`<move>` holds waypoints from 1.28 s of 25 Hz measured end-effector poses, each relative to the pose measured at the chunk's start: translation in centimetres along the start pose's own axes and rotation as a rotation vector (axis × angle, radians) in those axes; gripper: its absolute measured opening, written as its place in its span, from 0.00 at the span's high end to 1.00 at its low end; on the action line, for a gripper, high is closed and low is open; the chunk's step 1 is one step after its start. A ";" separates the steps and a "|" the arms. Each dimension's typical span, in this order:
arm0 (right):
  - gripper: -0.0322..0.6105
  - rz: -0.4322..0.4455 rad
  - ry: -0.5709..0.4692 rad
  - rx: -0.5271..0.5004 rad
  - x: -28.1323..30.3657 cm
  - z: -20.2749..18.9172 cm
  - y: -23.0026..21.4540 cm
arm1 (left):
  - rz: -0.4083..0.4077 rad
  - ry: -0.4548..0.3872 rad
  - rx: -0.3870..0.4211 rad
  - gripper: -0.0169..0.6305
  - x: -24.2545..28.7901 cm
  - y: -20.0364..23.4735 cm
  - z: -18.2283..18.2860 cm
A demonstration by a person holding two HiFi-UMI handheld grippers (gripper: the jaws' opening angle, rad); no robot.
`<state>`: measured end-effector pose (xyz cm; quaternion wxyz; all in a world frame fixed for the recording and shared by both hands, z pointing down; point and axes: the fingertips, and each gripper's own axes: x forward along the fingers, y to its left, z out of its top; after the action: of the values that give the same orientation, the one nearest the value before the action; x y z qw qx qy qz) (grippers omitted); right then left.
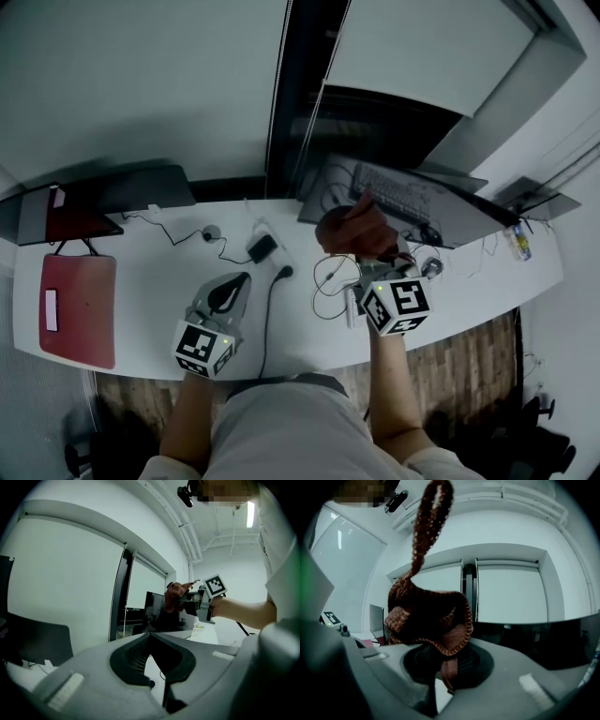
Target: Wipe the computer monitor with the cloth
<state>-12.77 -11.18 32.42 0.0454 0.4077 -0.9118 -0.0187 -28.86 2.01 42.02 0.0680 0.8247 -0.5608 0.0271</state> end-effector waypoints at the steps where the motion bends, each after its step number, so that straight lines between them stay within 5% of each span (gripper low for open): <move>1: 0.89 -0.011 -0.010 -0.014 0.6 1.0 -0.3 | -0.005 -0.002 -0.002 0.96 0.1 0.4 0.2; 16: 0.89 -0.093 -0.038 -0.250 6.7 9.2 -5.2 | 0.048 -0.031 -0.051 0.96 2.0 3.2 2.1; 21: 0.89 -0.062 0.015 -0.305 8.8 8.6 -5.7 | 0.070 -0.027 -0.064 0.96 2.6 3.8 2.0; 28: 0.89 -0.074 0.153 -0.545 11.1 6.1 -6.3 | 0.080 -0.011 -0.084 0.96 3.7 4.4 1.0; 32: 0.89 -0.062 0.191 -0.536 11.3 5.2 -7.1 | 0.078 -0.006 -0.086 0.96 4.0 4.4 0.6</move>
<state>-15.54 -24.38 27.49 0.2367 0.4089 -0.8529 -0.2222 -31.47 -3.35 42.27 0.1006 0.7987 -0.5932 0.0031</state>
